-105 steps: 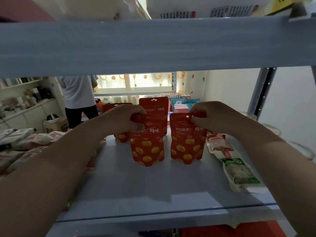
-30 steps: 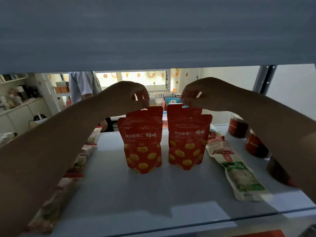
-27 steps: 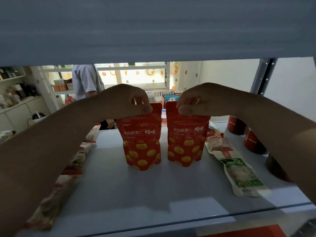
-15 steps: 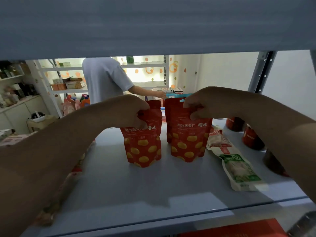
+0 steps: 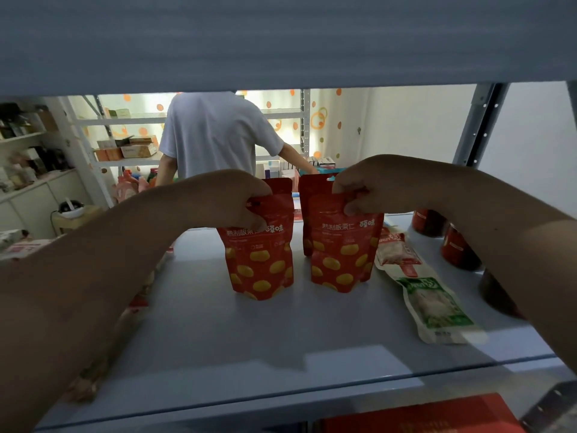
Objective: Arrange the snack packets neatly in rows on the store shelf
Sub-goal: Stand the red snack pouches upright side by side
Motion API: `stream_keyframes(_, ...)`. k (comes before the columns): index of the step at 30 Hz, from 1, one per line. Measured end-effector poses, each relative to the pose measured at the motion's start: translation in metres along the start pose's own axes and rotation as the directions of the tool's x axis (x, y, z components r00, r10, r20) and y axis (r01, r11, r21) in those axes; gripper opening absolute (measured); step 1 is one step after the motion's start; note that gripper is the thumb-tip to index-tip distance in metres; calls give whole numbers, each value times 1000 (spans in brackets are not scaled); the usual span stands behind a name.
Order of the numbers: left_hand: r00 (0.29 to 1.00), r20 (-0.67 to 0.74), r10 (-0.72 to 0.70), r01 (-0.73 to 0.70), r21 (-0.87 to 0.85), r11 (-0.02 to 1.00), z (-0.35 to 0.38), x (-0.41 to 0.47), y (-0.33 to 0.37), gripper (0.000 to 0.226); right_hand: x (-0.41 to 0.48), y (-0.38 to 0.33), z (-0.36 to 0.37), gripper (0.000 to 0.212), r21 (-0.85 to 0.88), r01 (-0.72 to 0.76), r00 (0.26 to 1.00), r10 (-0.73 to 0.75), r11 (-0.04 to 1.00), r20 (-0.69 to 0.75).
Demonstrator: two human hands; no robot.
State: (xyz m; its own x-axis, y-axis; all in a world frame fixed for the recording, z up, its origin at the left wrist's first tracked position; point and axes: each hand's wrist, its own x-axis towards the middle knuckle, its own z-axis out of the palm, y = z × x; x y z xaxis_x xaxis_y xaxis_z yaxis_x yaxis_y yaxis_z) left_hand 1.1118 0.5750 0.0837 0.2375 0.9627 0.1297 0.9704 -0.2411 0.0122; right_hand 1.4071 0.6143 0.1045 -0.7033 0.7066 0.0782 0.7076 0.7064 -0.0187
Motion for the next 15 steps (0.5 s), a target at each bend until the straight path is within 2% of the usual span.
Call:
stream_keyframes(1,1000,4,-9,9,26,1000,2,1,-2,41,-3,-3,-1,14,29,10,1000,-11,1000,20)
stream_keyframes(5,999,35,-25,26,-51,998,1,-1,2,49,-16,-14,-5,15,64,-4,1000,3,998,24)
stream_keyframes(7,998,56,-20,23,-47,999,-6,-12,17,49,-21,-18,-2,25,58,-29,999,31,998,-29)
stream_keyframes(9,998,-63,9,-8,18,1000,-10,-31,32,49,-28,-25,5,40,12,-49,982,50,999,-182)
stream_keyframes(12,930,-366,45,34,205,978,-3,-72,48,68,-44,-49,24,50,-49,-9,911,-12,999,-412)
stream_keyframes(15,914,-407,8,75,189,979,19,-110,55,78,-53,-79,46,59,16,63,871,-47,998,-489)
